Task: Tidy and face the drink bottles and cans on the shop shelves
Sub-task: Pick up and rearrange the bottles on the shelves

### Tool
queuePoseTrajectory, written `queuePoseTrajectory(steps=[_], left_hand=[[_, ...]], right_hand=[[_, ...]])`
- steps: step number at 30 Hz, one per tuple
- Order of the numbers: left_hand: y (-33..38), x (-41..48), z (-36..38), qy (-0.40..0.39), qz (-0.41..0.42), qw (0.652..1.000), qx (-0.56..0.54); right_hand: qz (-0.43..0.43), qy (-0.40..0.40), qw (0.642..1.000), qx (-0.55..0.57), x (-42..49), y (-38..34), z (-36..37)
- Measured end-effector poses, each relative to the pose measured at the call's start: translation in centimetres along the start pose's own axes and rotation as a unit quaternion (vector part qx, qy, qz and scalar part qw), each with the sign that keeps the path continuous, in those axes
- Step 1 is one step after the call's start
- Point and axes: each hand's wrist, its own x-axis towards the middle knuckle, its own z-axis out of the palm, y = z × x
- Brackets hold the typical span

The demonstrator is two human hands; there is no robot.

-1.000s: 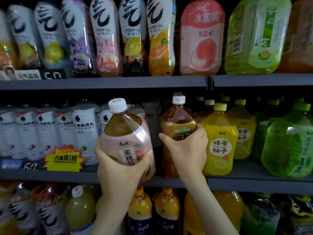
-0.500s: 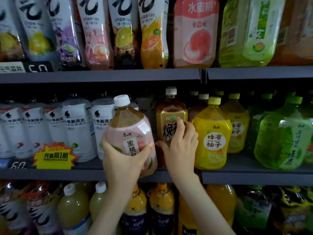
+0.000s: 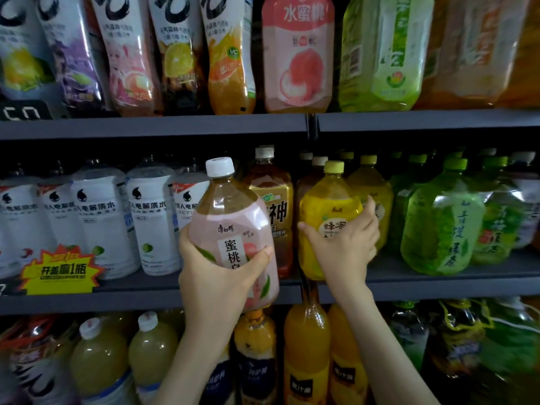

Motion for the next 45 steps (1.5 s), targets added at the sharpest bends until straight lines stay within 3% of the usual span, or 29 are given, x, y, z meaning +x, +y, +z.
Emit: queuePoseTrajectory(steps=[4,12,21,26,32,36,40,45], left_hand=[[0.5,-0.7,1.2,-0.008,0.008,1.000,-0.018],[1.7,-2.5,3.4,-0.027,0.032,0.999,-0.022],[3.1,-3.8,11.0,-0.083,0.051,0.994,-0.051],[1.8,-1.7,14.3,-0.051,0.057,0.997,-0.014],[-0.2,-0.7,17.0,-0.037,0.068,0.997,0.030],[-0.8,-0.8,18.3,0.002,0.128,0.990,0.054],[-1.7,-1.0,18.4,0.042,0.258,0.952,0.160],[-3.4,0.4,17.9,0.095,0.411,0.826,0.374]], right_hand=[[-0.003,-0.035,0.998,0.044,0.6,-0.1,0.1],[0.013,0.020,0.991,0.134,0.0,2.8,-4.0],[0.000,0.029,0.993,0.117,2.1,7.2,-8.3],[-0.036,0.003,0.993,0.110,2.8,8.4,-8.3],[-0.057,0.033,0.994,0.087,2.8,9.0,-7.4],[-0.065,0.061,0.993,0.076,2.3,9.0,-7.1],[-0.060,0.090,0.989,0.097,2.1,8.6,-6.7],[-0.096,0.095,0.980,0.145,3.4,8.6,-4.5]])
